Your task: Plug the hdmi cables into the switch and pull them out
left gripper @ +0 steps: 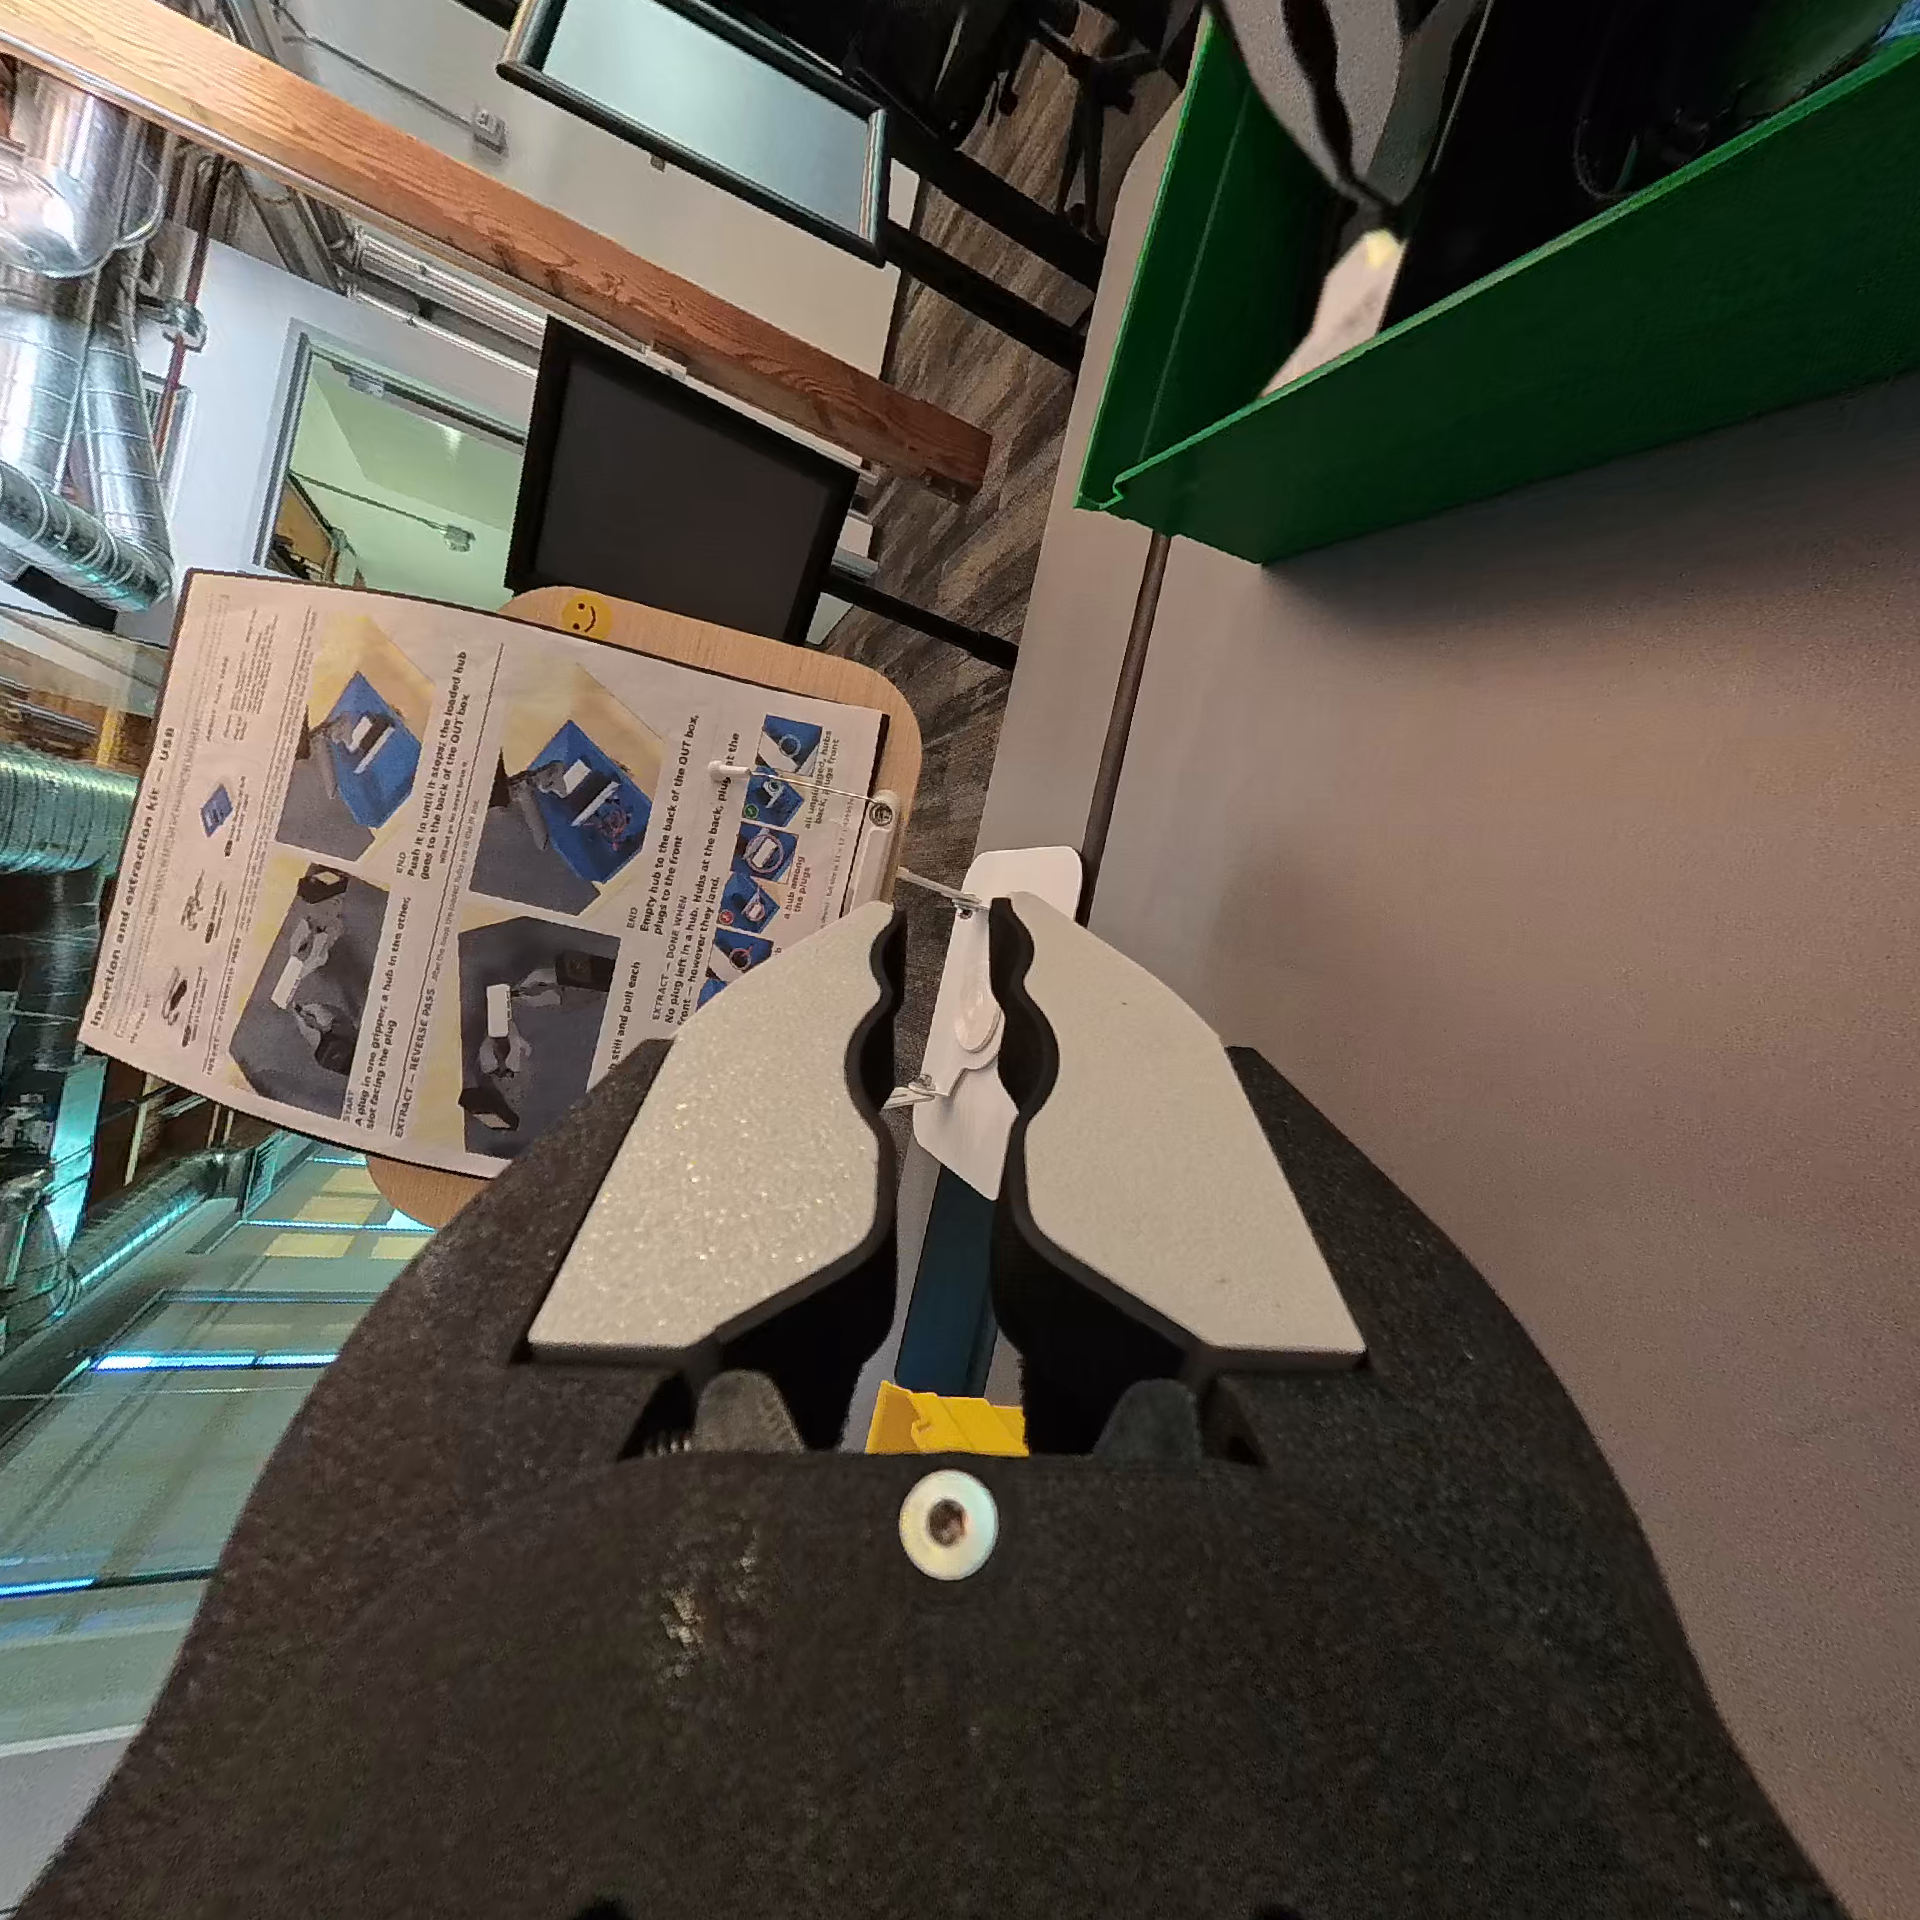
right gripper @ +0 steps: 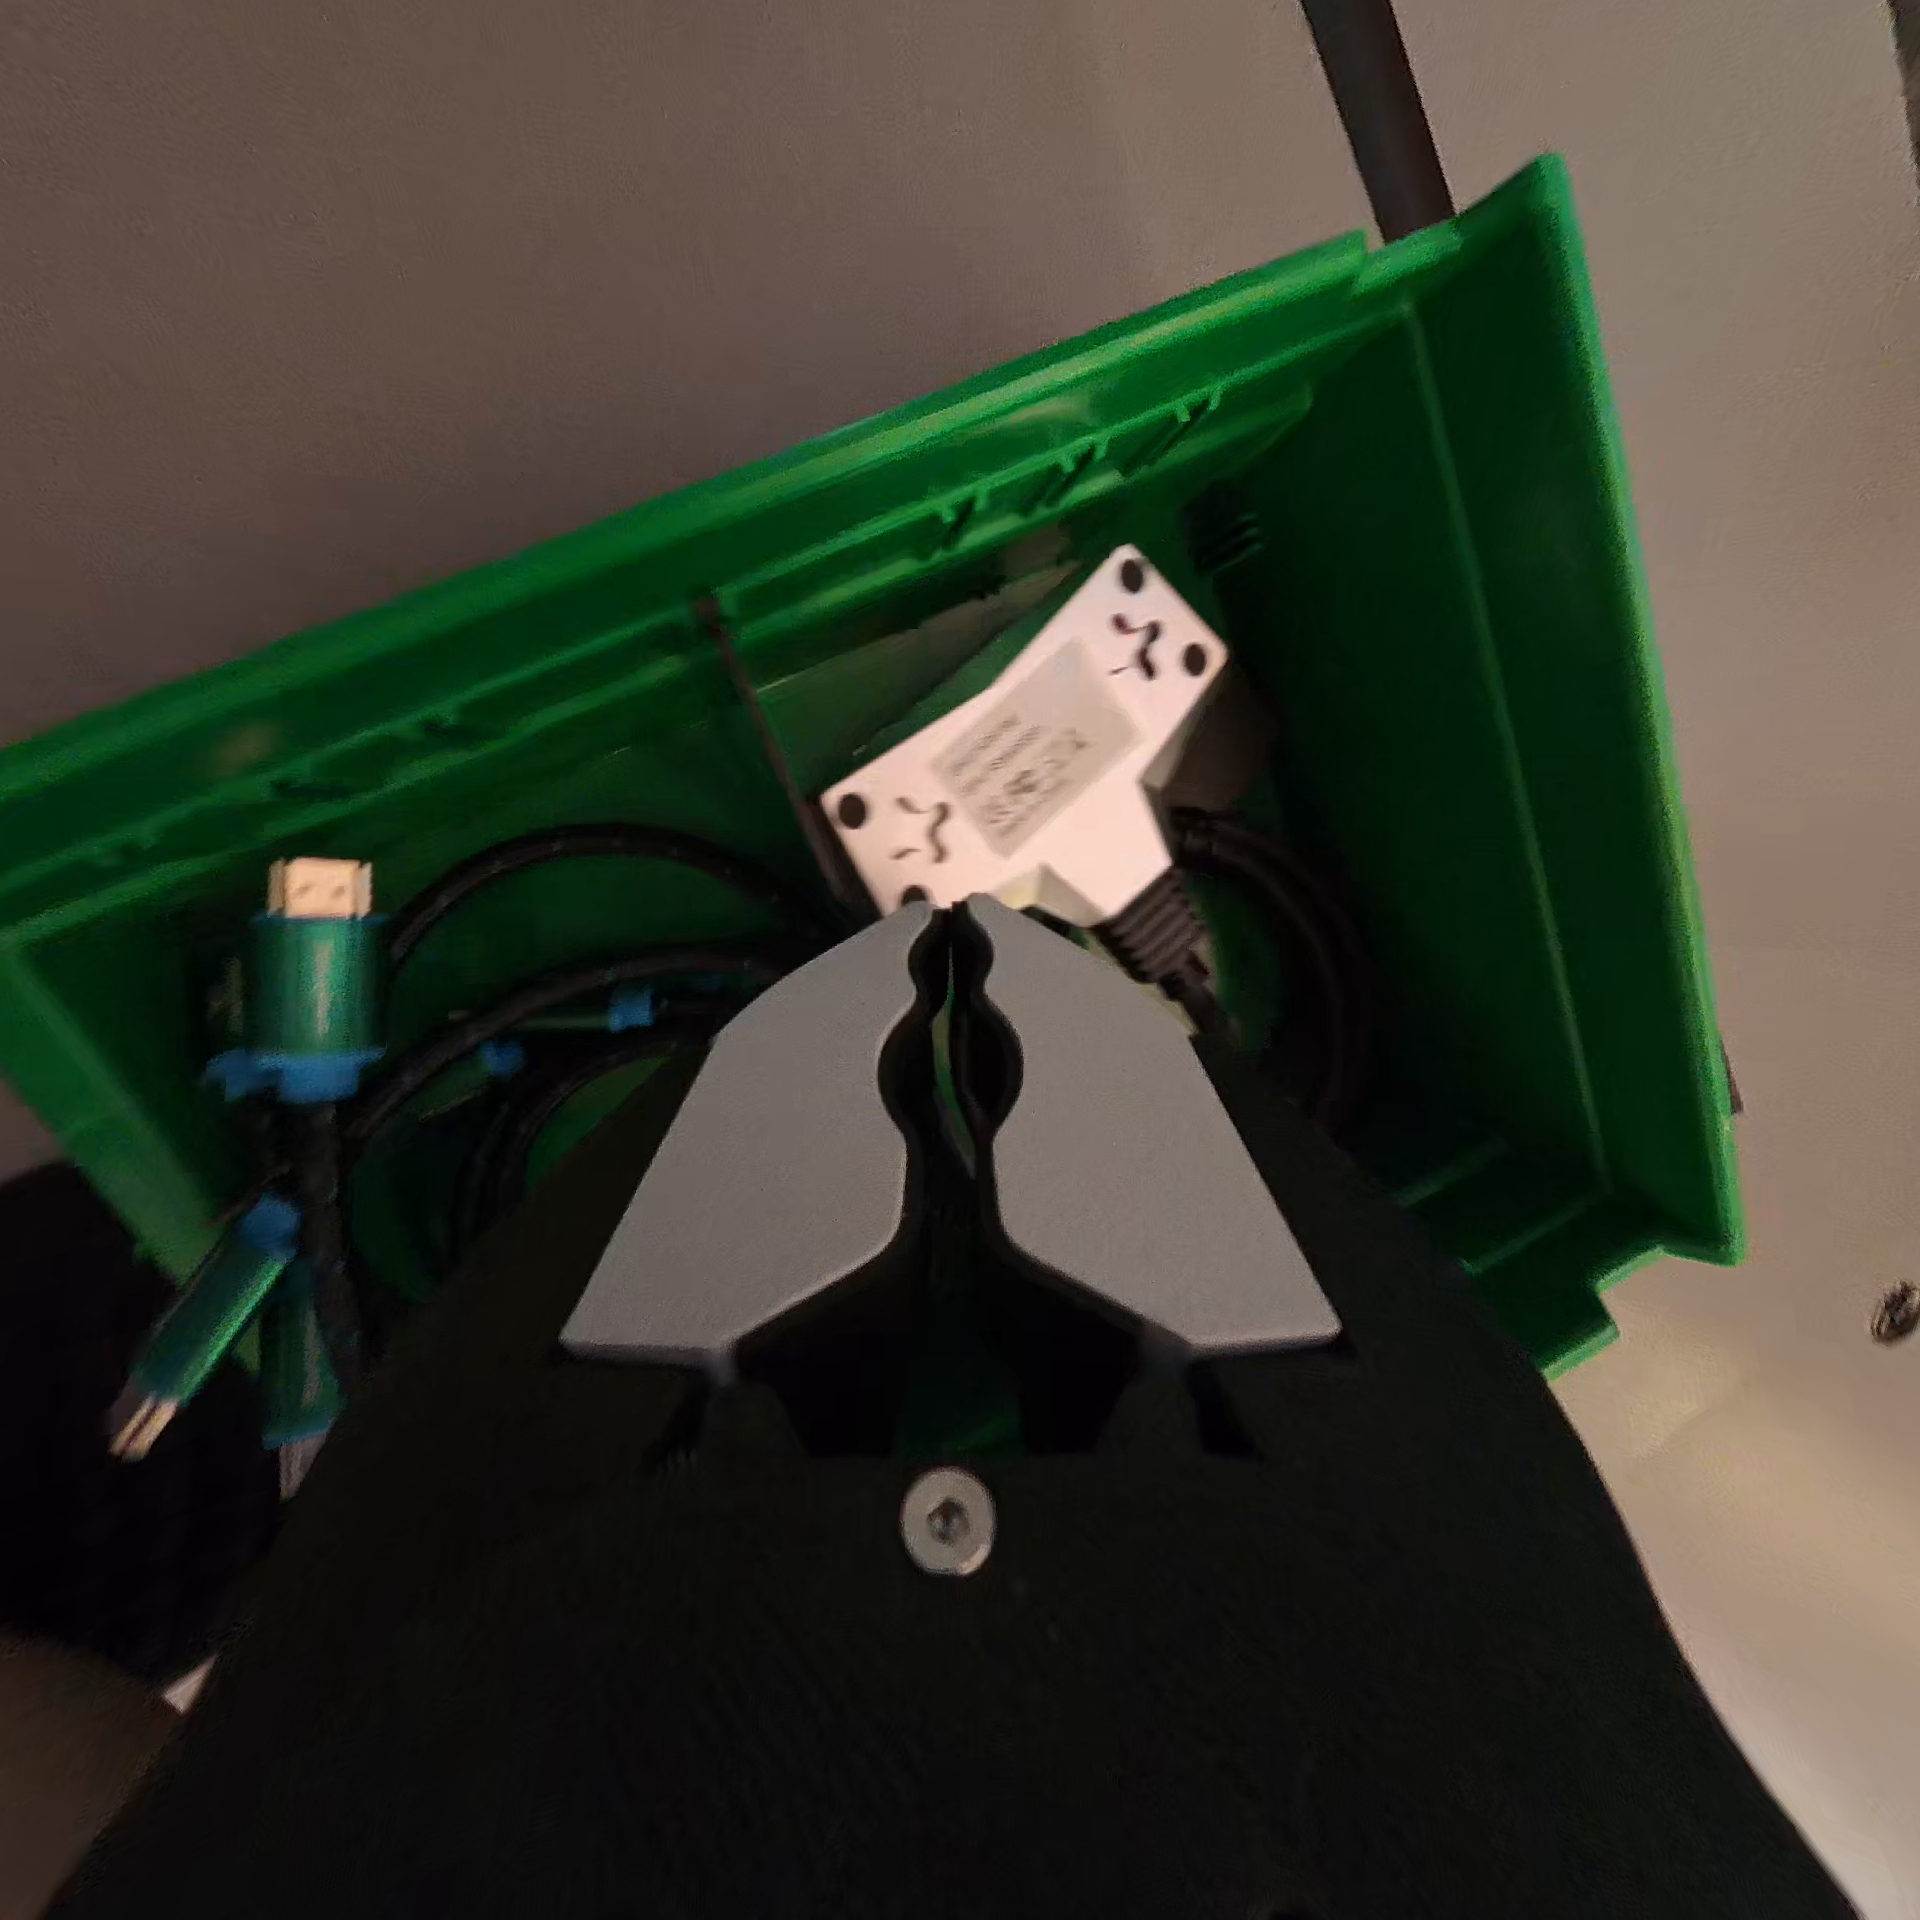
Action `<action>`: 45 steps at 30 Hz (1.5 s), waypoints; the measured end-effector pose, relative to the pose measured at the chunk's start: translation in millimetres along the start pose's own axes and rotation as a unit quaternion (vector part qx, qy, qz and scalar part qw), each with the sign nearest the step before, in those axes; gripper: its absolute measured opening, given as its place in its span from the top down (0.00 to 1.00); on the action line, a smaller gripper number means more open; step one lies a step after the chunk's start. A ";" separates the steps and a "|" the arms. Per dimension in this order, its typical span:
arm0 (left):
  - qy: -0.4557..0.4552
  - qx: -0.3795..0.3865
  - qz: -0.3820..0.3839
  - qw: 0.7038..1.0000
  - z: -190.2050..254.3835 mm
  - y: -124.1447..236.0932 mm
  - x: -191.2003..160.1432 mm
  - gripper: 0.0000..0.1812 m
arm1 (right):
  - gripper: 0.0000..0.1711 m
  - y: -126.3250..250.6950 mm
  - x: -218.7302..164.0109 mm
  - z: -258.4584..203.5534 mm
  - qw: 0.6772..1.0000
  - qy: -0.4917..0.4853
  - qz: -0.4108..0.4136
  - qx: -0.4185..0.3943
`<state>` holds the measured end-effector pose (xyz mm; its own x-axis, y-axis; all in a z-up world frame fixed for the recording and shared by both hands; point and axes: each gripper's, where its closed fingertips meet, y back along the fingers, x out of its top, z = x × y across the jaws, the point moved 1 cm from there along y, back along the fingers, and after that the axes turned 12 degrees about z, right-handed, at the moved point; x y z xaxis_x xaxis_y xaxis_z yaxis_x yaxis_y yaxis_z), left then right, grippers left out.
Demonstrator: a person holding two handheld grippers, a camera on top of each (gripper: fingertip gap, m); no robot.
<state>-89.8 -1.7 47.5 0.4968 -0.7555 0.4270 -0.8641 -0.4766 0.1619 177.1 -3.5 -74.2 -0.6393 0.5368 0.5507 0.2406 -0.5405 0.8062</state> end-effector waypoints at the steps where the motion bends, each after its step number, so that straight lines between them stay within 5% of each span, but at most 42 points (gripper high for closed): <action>1: -0.001 0.000 -0.001 1.000 0.2 -0.2 -0.1 0.92 | 0.98 -8.1 -0.8 2.2 1.000 -0.010 -0.018 -0.007; 5: -0.004 0.005 -0.007 1.000 -2.9 1.9 -2.9 0.92 | 0.97 -20.6 -4.2 6.2 0.998 -0.041 -0.056 -0.007; 8: 0.008 0.033 -0.028 0.999 -20.2 12.6 -15.3 0.92 | 0.98 5.6 -0.8 17.2 0.998 -0.044 -0.012 -0.034; 11: 0.064 0.087 -0.078 0.991 -52.4 37.8 -46.9 0.92 | 0.98 54.3 22.6 40.1 0.986 -0.063 0.120 -0.098; 14: 0.159 0.151 -0.169 0.961 -82.6 81.0 -101.1 0.90 | 0.97 117.9 43.4 61.4 0.936 -0.085 0.299 -0.166; 16: 0.242 0.186 -0.227 0.925 -92.1 115.3 -141.3 0.88 | 0.78 143.0 31.5 68.5 0.901 -0.138 0.369 -0.179; 21: 0.478 0.221 -0.323 0.786 -71.0 188.2 -225.9 0.73 | 0.70 111.0 -75.1 73.6 0.930 -0.296 0.122 -0.180; 23: 0.533 0.223 -0.368 0.729 -55.4 211.1 -253.4 0.69 | 0.76 96.7 -85.3 67.3 0.930 -0.323 0.106 -0.140; 26: 0.566 0.232 -0.403 0.681 -39.7 232.9 -285.2 0.69 | 0.79 92.4 -90.9 77.6 0.913 -0.360 0.106 -0.157; 33: 0.555 0.247 -0.503 0.614 -10.2 264.4 -329.9 0.71 | 0.76 62.3 -118.7 67.0 0.900 -0.417 0.018 -0.128; 35: 0.566 0.227 -0.515 0.602 1.7 259.6 -336.3 0.71 | 0.89 49.4 -113.5 57.2 0.891 -0.447 0.013 -0.076; 38: 0.584 0.182 -0.532 0.585 21.5 251.3 -339.9 0.74 | 0.93 36.1 -122.1 47.0 0.885 -0.460 -0.051 -0.058; 45: 0.546 0.152 -0.564 0.601 27.8 243.4 -340.0 0.77 | 0.96 30.3 -117.0 49.0 0.867 -0.483 -0.084 -0.087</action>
<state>-466.8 126.6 -83.0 0.2598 0.7909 0.5541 0.1099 -0.5943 0.7967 294.9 -50.9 -103.6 0.2758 0.8639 0.4215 0.0361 -0.4475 0.8936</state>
